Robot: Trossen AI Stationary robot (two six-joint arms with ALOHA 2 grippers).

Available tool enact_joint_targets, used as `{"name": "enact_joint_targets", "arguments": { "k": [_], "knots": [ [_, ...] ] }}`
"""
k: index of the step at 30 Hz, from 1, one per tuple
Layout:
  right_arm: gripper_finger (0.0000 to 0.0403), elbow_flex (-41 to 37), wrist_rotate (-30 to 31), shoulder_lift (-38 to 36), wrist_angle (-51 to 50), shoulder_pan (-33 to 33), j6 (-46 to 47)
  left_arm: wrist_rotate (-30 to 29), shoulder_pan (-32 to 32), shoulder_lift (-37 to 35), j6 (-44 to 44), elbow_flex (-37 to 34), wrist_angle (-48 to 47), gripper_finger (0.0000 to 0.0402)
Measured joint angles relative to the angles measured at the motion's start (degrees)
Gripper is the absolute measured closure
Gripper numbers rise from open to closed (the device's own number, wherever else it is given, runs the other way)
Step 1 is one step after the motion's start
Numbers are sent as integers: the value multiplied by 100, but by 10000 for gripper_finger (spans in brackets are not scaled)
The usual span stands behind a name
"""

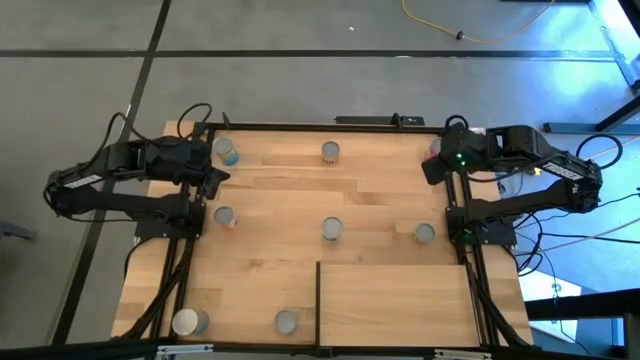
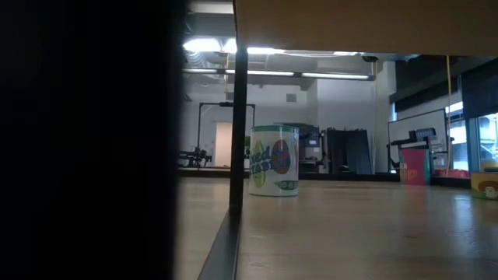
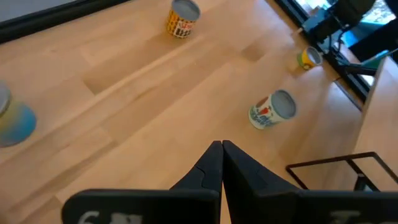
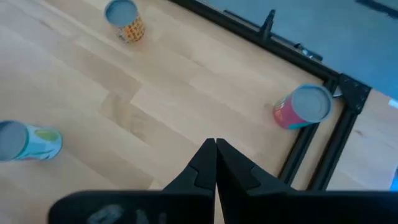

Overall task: Pick and place cans onto a shelf
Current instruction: Put the pink canned chicken soup on the shelf

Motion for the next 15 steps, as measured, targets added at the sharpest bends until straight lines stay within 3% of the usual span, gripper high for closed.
{"name": "enact_joint_targets", "arguments": {
  "k": [6, 15],
  "knots": [
    [397, 0, -443, 81, 122, 0, -355, -9, 0, 0, 143, 0, -3, 401],
    [397, -2, -1639, 448, 691, 2, -2009, 137, 0, 0, 621, 0, -4, 401]
  ]
}}
